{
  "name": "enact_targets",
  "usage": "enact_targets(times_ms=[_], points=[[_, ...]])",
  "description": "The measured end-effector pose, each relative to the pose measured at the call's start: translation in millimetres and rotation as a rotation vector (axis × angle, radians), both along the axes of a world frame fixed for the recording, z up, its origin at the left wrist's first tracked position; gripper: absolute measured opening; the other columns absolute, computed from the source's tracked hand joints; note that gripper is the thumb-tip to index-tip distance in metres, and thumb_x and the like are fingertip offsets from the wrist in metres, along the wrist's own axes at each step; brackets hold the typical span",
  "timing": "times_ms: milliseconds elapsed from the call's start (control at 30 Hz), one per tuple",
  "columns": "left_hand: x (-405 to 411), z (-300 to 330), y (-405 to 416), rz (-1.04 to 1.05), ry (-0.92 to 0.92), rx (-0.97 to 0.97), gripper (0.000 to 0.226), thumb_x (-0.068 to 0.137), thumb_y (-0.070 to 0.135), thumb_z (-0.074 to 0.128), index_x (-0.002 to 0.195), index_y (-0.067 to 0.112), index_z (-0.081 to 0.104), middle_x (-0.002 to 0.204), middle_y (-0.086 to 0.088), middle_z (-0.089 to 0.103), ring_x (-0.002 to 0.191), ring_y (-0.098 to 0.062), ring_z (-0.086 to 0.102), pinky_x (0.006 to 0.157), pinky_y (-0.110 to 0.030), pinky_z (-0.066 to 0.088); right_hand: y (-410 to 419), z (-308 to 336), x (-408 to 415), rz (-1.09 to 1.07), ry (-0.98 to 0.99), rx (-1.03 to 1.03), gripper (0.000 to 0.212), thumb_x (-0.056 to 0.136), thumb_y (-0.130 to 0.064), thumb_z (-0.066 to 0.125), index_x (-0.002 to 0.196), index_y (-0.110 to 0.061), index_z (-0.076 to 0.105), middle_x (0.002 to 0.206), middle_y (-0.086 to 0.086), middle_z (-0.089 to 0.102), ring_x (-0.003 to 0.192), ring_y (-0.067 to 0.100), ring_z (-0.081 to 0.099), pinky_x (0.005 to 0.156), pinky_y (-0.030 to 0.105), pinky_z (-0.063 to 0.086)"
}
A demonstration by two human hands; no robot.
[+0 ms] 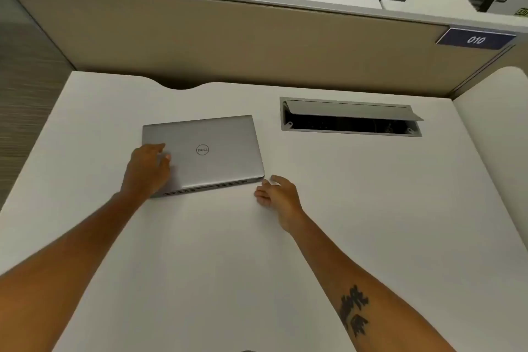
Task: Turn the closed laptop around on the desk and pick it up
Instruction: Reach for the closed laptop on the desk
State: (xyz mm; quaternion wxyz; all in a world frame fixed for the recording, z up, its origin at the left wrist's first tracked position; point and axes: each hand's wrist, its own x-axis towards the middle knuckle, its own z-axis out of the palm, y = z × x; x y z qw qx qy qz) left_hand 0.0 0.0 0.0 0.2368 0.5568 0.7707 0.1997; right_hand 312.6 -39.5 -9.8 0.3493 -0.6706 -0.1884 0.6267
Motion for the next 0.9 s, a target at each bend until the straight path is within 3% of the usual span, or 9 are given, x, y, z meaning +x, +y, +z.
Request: enact_targets(times_ms=[267,433,667,900], points=[[-19.0,-0.4,62.9,-0.114,0.108,-0.221,0.066,0.101,0.034,0.069,0.156,0.003,0.051,0.164,-0.023,0.047,0.156,-0.045,0.038,0.129,-0.056,0.032,11.3,-9.6,-13.6,-0.097,0.111,-0.013,0.048,0.102,0.004,0.067,0.149,-0.005,0.059,0.137,0.029,0.072,0.107,0.027,0.075,0.11,0.046,0.062],[-25.1,-1.2,86.6,-0.165,0.156,-0.231,0.068,0.103,0.037,0.067,0.158,0.002,0.049,0.165,-0.025,0.045,0.156,-0.046,0.037,0.128,-0.058,0.03,12.9,-13.4,-21.1,-0.164,0.108,-0.022,0.051,0.093,0.009,0.073,0.14,-0.008,0.065,0.134,0.022,0.073,0.127,0.034,0.074,0.103,0.041,0.066],[-33.6,-8.8,96.0,-0.207,0.173,-0.211,0.072,0.101,0.045,0.068,0.156,0.002,0.052,0.158,-0.029,0.051,0.151,-0.05,0.041,0.125,-0.062,0.036,12.6,-25.7,-30.8,-0.297,0.131,-0.017,0.05,0.092,0.01,0.075,0.138,-0.008,0.067,0.131,0.017,0.074,0.125,0.031,0.075,0.099,0.038,0.067],[-41.0,-16.5,87.9,-0.154,0.216,-0.185,0.084,0.094,0.073,0.055,0.141,0.005,0.066,0.139,-0.027,0.067,0.137,-0.051,0.055,0.113,-0.065,0.047,22.3,-32.2,-31.2,-0.4,0.148,0.03,0.052,0.092,0.005,0.079,0.141,-0.008,0.067,0.135,0.017,0.074,0.114,0.025,0.077,0.103,0.038,0.065]])
